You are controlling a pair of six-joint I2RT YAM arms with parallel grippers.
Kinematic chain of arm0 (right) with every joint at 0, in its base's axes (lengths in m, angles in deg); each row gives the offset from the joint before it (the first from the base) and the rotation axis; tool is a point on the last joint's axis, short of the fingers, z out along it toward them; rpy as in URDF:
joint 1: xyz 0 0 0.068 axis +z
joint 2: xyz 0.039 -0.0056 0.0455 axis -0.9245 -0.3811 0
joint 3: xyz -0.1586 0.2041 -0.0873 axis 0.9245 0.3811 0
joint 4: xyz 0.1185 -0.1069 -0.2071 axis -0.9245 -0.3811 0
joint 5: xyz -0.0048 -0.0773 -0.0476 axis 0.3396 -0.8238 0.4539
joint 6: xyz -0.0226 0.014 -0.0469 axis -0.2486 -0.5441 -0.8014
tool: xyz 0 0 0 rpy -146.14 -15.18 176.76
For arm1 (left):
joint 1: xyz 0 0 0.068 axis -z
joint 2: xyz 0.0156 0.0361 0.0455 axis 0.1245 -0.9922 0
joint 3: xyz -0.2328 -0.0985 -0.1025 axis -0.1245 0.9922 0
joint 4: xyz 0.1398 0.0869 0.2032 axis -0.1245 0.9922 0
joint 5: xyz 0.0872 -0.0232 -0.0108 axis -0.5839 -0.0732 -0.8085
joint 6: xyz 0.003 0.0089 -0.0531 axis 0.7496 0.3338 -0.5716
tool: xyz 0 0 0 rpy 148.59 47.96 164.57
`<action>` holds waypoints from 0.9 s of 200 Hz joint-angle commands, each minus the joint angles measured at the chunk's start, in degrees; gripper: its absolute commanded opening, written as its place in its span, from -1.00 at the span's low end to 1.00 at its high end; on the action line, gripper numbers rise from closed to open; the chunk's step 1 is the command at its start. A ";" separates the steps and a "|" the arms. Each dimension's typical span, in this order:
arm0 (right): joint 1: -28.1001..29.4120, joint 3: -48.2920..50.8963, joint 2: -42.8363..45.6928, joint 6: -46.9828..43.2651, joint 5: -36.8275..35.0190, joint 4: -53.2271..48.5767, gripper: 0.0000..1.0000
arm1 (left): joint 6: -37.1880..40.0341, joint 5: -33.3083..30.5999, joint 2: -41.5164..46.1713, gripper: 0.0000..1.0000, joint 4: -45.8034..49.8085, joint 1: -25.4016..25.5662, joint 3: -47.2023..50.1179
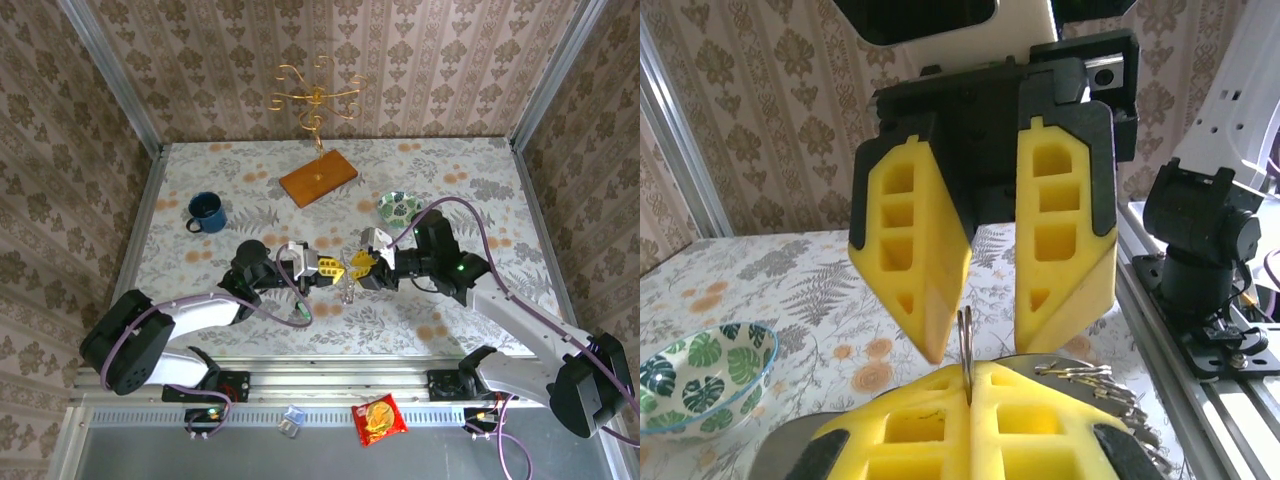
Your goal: Put the keys on the keyring
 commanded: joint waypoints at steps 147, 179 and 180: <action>1.94 -12.12 -2.99 -13.96 -3.58 -19.17 -1.00 | 1.58 0.27 1.52 -0.50 7.63 0.30 -1.18; 4.25 -18.49 -6.62 -20.82 -8.27 -30.00 -1.00 | 4.36 1.35 2.27 -0.53 13.56 0.19 -3.13; 4.30 -18.77 -6.75 -21.01 -8.53 -30.27 -1.00 | 4.32 1.39 2.28 -0.53 13.56 0.21 -3.15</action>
